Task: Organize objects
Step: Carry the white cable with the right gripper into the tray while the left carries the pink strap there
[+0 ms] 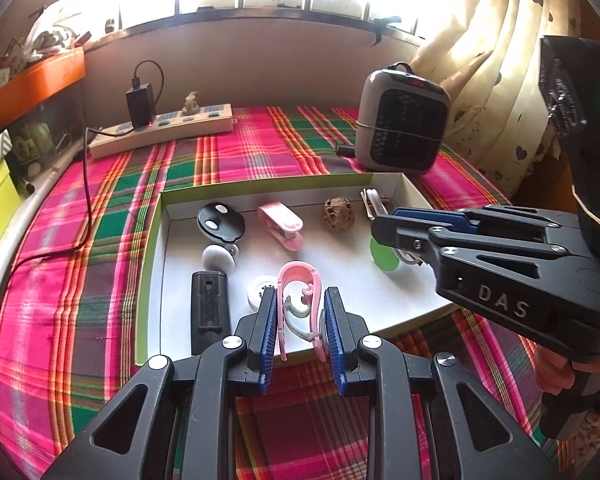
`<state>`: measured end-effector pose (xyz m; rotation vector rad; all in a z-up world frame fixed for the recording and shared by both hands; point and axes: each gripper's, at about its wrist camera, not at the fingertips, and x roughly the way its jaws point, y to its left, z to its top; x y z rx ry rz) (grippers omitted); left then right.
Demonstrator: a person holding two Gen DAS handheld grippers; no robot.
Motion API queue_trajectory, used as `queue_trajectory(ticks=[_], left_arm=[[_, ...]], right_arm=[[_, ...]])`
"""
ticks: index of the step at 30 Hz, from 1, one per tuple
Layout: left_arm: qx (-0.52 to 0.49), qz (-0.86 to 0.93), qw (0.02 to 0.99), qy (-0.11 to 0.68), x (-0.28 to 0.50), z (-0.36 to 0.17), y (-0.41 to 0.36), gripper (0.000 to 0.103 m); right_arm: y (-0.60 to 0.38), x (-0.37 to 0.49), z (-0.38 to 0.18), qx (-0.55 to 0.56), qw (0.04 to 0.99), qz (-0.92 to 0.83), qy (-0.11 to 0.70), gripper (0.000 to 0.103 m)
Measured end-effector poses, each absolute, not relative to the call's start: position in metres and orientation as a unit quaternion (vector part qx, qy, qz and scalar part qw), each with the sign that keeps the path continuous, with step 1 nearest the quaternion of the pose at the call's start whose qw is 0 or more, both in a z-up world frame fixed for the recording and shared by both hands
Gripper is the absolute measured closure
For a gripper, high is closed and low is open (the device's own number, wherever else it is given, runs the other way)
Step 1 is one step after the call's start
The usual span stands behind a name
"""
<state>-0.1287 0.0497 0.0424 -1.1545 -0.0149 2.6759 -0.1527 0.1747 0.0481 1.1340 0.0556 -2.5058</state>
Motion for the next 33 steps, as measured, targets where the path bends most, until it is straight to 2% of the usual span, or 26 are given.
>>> queue_trajectory(ticks=[33], left_arm=[[-0.398,0.912,0.095,-0.003,-0.151,0.032,0.043,0.082]], right_arm=[[0.153,-0.187,0.018,0.446,0.223,-0.865,0.049,0.085]])
